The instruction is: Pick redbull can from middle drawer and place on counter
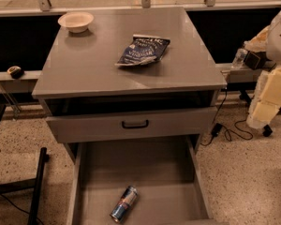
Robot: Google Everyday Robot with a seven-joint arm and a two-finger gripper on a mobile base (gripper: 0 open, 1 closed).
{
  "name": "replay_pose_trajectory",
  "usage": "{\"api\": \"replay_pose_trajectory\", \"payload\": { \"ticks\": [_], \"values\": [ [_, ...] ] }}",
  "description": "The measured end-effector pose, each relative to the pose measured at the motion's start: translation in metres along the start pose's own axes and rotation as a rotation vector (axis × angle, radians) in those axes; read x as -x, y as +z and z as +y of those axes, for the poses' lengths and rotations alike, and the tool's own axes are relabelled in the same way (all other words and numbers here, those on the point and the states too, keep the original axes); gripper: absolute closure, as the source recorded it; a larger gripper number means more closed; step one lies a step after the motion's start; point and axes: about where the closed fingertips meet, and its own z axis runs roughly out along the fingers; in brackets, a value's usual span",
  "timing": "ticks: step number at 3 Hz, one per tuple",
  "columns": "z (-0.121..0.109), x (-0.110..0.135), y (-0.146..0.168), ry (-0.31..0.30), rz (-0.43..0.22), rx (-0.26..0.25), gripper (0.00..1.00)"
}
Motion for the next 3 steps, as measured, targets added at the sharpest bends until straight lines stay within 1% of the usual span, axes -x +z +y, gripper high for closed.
{"api": "replay_pose_trajectory", "payload": {
  "ticks": [1, 2, 3],
  "values": [
    [0.0, 0.0, 0.0, 0.0, 0.0, 0.0, 0.0],
    [0.008, 0.008, 0.039, -0.004, -0.024, 0.038, 0.0],
    [0.046, 0.054, 0.103, -0.08, -0.12, 0.094, 0.0]
  ]
}}
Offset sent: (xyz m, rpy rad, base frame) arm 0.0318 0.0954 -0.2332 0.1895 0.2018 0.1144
